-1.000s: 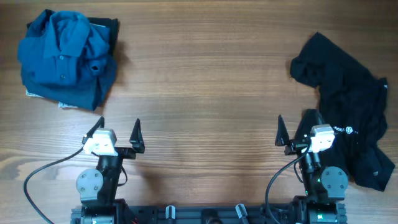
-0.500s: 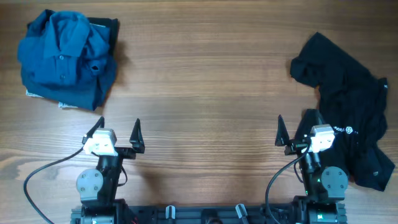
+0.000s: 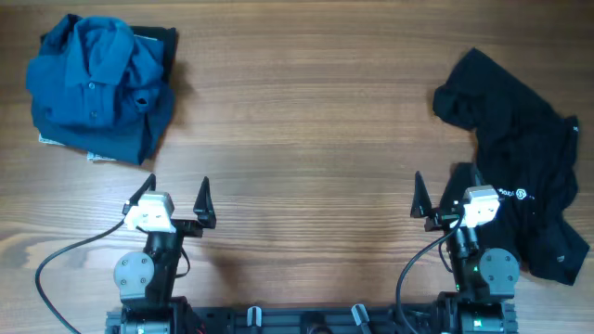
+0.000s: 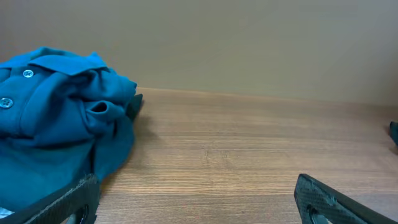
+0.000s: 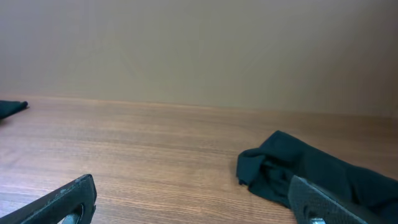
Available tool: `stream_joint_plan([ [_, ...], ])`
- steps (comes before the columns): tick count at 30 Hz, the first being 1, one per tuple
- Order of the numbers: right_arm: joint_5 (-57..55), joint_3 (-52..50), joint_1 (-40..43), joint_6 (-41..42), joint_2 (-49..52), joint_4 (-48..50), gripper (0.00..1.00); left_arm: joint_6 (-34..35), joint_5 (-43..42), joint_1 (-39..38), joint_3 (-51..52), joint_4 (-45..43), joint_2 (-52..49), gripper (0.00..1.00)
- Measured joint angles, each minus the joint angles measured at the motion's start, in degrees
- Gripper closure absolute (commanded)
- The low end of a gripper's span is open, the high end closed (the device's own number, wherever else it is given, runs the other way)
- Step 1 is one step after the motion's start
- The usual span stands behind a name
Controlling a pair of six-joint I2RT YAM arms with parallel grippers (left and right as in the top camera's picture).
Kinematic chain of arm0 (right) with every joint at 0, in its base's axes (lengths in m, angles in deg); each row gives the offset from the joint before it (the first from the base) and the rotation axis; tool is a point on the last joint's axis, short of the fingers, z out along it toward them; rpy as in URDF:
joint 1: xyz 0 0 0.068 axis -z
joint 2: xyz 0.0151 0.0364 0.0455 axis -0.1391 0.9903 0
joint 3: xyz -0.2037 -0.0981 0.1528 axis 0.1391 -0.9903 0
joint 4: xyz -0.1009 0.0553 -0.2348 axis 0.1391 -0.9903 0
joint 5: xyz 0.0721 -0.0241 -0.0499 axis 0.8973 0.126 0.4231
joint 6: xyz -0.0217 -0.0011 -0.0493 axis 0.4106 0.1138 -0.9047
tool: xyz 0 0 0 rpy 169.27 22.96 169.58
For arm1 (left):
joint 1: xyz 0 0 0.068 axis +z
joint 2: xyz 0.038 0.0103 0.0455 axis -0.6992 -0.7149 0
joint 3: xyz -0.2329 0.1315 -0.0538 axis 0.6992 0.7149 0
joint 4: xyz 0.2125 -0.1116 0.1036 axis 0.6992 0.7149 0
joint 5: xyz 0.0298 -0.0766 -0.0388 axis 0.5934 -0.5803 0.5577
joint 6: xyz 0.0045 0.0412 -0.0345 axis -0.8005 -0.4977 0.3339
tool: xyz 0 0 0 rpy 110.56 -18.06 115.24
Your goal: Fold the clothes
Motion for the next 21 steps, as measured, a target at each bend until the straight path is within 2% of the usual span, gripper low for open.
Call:
stream_joint_plan([
  [15,0.0,0.0,0.0,0.0,0.0,0.3,0.0,0.0,0.0,0.0,0.0,-0.2,0.0,0.0],
  [21,0.5,0.0,0.0,0.0,0.0,5.6,0.0,0.0,0.4,0.0,0.0,-1.1,0.0,0.0],
])
